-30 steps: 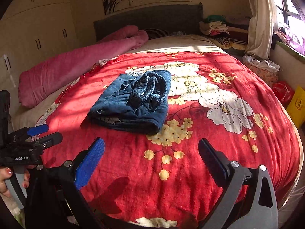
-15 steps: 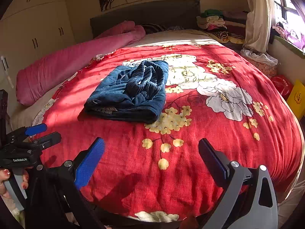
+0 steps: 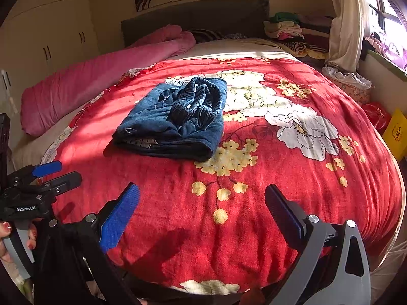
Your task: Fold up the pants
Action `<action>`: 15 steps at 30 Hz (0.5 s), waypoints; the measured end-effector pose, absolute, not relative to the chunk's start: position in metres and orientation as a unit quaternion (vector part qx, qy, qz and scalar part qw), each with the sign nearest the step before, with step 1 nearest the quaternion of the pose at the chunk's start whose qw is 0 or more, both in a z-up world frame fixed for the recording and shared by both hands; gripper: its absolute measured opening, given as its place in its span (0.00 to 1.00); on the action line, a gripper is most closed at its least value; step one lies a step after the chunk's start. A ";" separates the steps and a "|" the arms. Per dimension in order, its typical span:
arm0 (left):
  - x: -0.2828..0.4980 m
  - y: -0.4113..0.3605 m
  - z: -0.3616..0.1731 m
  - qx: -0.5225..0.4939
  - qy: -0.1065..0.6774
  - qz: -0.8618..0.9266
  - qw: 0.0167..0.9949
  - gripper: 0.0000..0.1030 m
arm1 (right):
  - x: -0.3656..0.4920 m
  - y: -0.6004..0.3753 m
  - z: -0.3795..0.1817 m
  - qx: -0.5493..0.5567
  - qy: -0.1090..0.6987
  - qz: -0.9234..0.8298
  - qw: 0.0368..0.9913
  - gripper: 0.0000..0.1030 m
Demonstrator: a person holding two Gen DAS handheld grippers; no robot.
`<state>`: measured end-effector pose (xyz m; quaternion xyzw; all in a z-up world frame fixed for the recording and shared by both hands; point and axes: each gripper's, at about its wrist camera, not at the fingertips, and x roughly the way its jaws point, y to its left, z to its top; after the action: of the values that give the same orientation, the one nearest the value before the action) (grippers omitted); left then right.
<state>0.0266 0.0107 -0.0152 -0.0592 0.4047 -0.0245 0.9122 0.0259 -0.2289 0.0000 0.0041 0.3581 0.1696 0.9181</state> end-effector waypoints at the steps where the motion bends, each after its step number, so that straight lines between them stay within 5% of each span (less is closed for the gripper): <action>1: 0.026 0.011 -0.015 -0.060 0.405 -0.024 0.912 0.91 | 0.026 -0.229 0.000 0.004 0.358 0.170 0.918 0.95; 15: 0.025 0.014 -0.014 -0.064 0.405 -0.014 0.912 0.91 | 0.025 -0.230 0.001 0.003 0.357 0.169 0.918 0.95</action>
<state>0.0249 0.0136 -0.0137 -0.0642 0.4046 -0.0143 0.9121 0.0248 -0.2298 0.0012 0.0029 0.3574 0.1694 0.9185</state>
